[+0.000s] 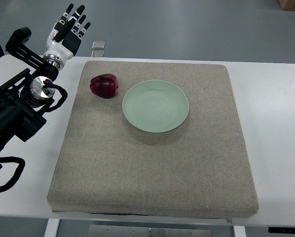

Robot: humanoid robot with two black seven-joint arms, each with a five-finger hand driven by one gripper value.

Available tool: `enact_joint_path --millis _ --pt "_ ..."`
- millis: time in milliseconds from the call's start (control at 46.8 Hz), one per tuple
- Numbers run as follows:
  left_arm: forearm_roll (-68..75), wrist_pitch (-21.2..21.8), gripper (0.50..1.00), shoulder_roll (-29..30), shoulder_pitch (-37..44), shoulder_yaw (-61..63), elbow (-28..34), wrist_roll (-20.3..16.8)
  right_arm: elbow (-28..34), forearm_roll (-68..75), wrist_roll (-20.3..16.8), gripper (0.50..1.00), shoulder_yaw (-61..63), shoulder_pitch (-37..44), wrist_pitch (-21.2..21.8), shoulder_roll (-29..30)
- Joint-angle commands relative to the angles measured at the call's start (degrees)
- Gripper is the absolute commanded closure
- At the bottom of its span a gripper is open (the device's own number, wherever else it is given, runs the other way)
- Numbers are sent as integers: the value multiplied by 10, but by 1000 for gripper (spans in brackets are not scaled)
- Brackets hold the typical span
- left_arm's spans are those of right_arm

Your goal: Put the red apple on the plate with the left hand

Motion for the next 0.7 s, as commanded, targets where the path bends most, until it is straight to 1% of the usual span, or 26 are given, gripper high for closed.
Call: enact_joint_path --millis 0,683 --pt "1 0 508 0 0 1 0 0 0 0 0 570 0 0 0 0" --pt "15 -3 508 2 4 20 -6 1 0 0 1 568 0 0 0 0"
